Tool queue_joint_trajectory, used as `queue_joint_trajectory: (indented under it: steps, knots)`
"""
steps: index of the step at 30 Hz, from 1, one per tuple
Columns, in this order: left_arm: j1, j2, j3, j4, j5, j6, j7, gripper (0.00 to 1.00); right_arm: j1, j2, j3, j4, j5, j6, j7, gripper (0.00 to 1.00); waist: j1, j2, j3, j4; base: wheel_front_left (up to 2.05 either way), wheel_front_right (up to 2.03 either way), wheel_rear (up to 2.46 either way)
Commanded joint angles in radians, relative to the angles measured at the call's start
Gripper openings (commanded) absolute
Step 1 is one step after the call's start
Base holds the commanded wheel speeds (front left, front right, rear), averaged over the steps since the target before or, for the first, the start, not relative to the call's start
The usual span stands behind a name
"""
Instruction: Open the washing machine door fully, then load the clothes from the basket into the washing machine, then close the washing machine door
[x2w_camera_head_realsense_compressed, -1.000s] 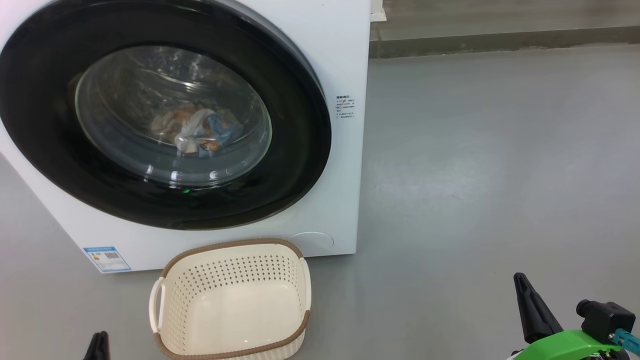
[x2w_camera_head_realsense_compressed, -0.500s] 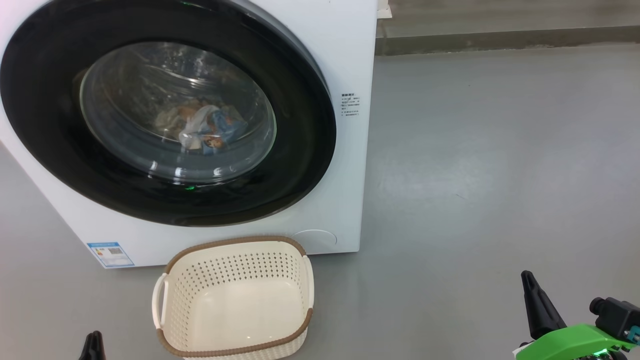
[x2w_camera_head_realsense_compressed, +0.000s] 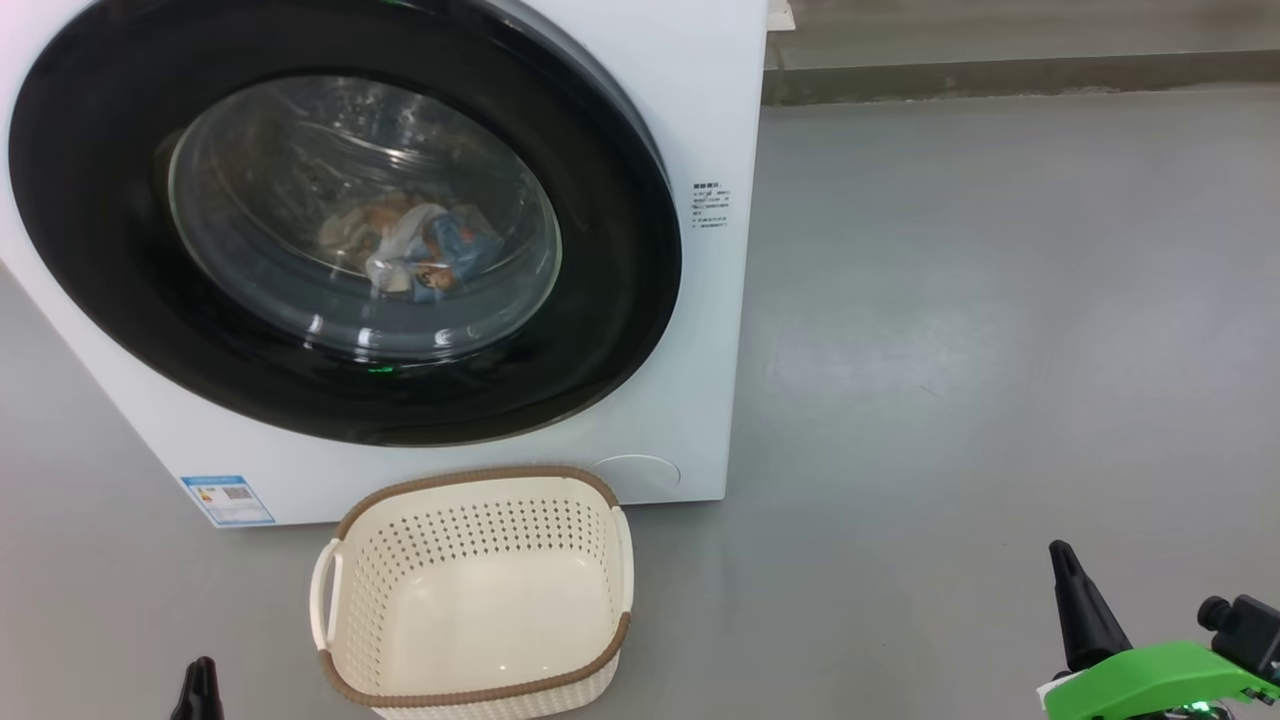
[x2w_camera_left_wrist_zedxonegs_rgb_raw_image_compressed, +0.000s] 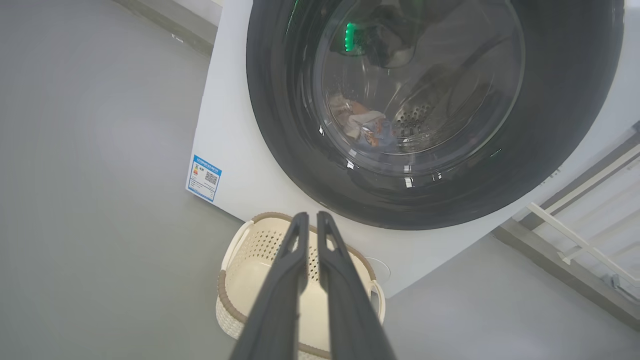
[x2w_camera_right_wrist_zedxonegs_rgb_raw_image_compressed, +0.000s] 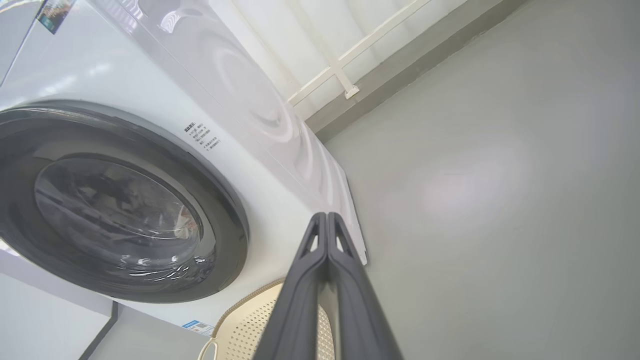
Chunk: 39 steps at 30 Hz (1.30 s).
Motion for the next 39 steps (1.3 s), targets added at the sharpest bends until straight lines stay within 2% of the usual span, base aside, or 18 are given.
queue_joint_trajectory:
  steps: [1,39]
  knots:
    - [-0.051,0.015,0.012,-0.034,-0.033,0.0,0.007,0.0,-0.049,-0.007,-0.006,-0.03,0.033,0.0,0.005,0.0,0.0,-0.0001,0.001,0.002,0.0,0.0,0.0]
    - [-0.095,-0.022,0.005,-0.075,-0.448,0.0,0.119,0.0,-0.08,0.025,-0.061,-0.056,0.399,0.0,0.117,0.0,0.0,-0.0001,0.018,0.034,0.0,0.0,0.0]
